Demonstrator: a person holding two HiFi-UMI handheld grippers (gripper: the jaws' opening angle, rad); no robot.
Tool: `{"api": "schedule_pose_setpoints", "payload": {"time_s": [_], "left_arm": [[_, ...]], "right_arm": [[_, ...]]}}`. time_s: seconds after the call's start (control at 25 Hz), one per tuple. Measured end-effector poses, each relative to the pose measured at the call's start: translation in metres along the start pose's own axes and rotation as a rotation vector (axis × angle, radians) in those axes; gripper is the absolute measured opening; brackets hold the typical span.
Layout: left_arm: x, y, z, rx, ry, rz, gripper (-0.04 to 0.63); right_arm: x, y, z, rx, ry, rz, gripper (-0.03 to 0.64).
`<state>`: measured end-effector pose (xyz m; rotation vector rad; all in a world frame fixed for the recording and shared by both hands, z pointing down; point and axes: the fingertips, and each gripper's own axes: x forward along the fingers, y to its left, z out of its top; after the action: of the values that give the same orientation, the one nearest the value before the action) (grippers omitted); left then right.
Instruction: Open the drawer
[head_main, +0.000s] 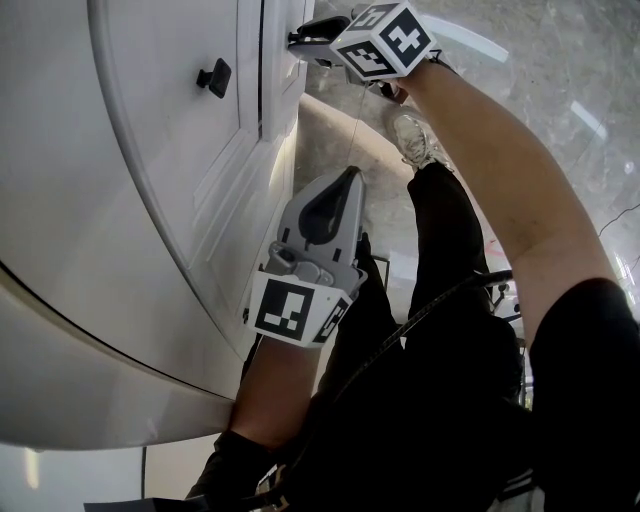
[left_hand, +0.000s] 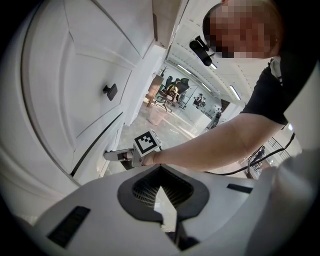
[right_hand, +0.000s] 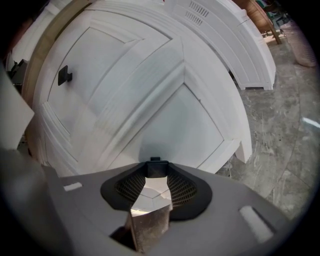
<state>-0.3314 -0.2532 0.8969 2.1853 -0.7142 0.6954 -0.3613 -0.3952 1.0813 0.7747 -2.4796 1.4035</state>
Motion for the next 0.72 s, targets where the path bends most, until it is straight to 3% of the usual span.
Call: {"api": "schedule_pose_setpoints", "payload": {"time_s": [0.72], "left_arm": [[0.001,-0.011,0.001,0.059,0.005,-0.018,-0.009]], "right_arm": [[-0.042,-0.005,-0.023,-0.006,0.001,-0.029,0.132]]}}
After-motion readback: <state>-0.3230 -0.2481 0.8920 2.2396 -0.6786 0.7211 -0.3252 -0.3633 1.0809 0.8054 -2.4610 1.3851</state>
